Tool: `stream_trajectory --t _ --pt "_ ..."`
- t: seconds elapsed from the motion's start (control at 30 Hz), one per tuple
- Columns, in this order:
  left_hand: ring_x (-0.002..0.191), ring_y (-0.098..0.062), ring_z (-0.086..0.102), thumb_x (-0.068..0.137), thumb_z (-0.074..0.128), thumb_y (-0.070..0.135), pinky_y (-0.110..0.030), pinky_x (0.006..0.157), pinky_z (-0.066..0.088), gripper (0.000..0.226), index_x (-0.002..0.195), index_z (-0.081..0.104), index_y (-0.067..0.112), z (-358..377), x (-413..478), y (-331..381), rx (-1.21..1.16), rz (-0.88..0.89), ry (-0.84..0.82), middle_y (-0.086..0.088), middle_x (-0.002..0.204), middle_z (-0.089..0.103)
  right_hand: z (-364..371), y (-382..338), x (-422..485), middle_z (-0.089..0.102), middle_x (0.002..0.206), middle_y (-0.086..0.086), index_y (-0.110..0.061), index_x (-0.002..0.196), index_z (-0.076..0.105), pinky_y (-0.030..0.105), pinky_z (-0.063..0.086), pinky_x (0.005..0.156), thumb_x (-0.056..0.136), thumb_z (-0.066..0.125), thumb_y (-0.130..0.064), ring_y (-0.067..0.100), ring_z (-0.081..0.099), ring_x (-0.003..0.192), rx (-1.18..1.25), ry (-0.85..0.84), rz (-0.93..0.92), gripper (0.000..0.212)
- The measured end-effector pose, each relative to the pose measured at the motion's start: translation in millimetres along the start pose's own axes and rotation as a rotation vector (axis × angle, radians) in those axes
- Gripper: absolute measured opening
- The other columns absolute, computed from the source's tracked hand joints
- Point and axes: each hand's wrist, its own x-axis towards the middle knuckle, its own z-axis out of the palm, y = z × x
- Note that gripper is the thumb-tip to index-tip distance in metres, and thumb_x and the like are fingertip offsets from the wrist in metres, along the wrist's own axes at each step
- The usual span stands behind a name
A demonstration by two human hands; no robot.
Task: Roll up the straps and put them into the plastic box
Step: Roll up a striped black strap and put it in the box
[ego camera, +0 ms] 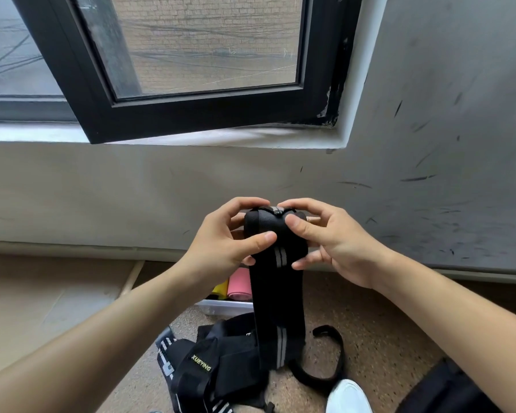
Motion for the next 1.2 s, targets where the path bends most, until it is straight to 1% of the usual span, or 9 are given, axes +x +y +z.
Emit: stream_trajectory --t 0.23,0.37,0.43,0.57,0.83,0.93,1.03,1.1,1.2 --pt "0.106 -0.020 0.074 0.087 0.081 0.021 -0.029 0.058 0.057 0.044 0.127 0.065 0.026 2 0 2 0.057 -0.148 -0.041 -0.001 0.118 0.075 2 6 1 0.065 0.122 0.017 -0.018 0.127 0.065 0.039 0.062 0.077 0.090 0.070 -0.001 0.026 0.073 0.104 0.046 0.083 -0.133 0.041" --pt "0.106 -0.016 0.074 0.093 0.068 0.050 -0.029 0.062 0.057 0.036 0.124 0.068 0.032 2 -2 9 0.081 -0.261 -0.104 0.004 0.116 0.077 3 8 1 0.063 0.127 0.018 -0.012 0.121 0.066 0.038 0.061 0.084 0.087 0.069 0.010 0.027 0.072 0.107 0.034 0.056 -0.212 0.040" --pt "0.105 -0.018 0.074 0.086 0.068 0.058 -0.028 0.061 0.057 0.044 0.123 0.070 0.033 4 -1 11 0.072 -0.266 -0.087 0.004 0.116 0.076 3 9 1 0.064 0.124 0.016 -0.013 0.117 0.066 0.038 0.061 0.083 0.086 0.069 0.015 0.025 0.071 0.105 -0.004 0.049 -0.234 0.042" --pt "0.105 -0.021 0.074 0.083 0.070 0.050 -0.030 0.065 0.059 0.044 0.120 0.072 0.024 8 -1 8 -0.039 -0.279 -0.024 -0.003 0.117 0.074 6 11 0 0.064 0.112 0.004 -0.017 0.110 0.066 0.037 0.062 0.074 0.084 0.068 0.020 0.018 0.066 0.104 -0.085 0.047 -0.251 0.045" --pt "0.103 -0.016 0.073 0.080 0.074 0.036 -0.026 0.065 0.059 0.048 0.123 0.068 0.015 1 -1 8 -0.106 -0.230 -0.036 -0.002 0.112 0.076 10 8 -4 0.058 0.123 0.005 -0.025 0.128 0.061 0.046 0.064 0.068 0.090 0.071 0.004 0.018 0.074 0.094 -0.037 0.004 -0.036 0.050" --pt "0.112 -0.025 0.072 0.079 0.075 0.029 -0.033 0.077 0.062 0.051 0.127 0.065 0.013 1 -1 4 -0.121 -0.194 -0.025 -0.013 0.121 0.073 9 4 -3 0.063 0.128 0.009 -0.028 0.131 0.061 0.047 0.061 0.072 0.090 0.072 -0.028 0.024 0.072 0.105 0.038 -0.031 0.073 0.043" --pt "0.113 -0.030 0.071 0.078 0.079 0.021 -0.041 0.086 0.063 0.051 0.127 0.064 0.015 3 -2 1 -0.111 -0.145 -0.015 -0.018 0.122 0.070 8 4 -3 0.068 0.125 0.011 -0.022 0.128 0.063 0.048 0.061 0.076 0.087 0.061 -0.057 0.029 0.071 0.110 0.002 -0.034 0.146 0.054" --pt "0.106 -0.025 0.073 0.080 0.085 0.016 -0.036 0.079 0.062 0.050 0.126 0.065 0.019 4 -3 -2 -0.068 -0.101 -0.023 -0.015 0.119 0.070 8 5 -2 0.070 0.123 0.012 -0.017 0.125 0.063 0.046 0.061 0.077 0.086 0.062 -0.059 0.030 0.072 0.109 -0.014 -0.021 0.147 0.058" --pt "0.101 -0.018 0.073 0.076 0.082 0.016 -0.031 0.072 0.059 0.053 0.125 0.065 0.026 5 -4 -5 -0.029 -0.048 -0.039 -0.010 0.119 0.070 8 5 -2 0.072 0.114 0.008 -0.016 0.119 0.066 0.041 0.061 0.074 0.084 0.071 -0.041 0.025 0.075 0.100 0.008 0.019 0.081 0.043"
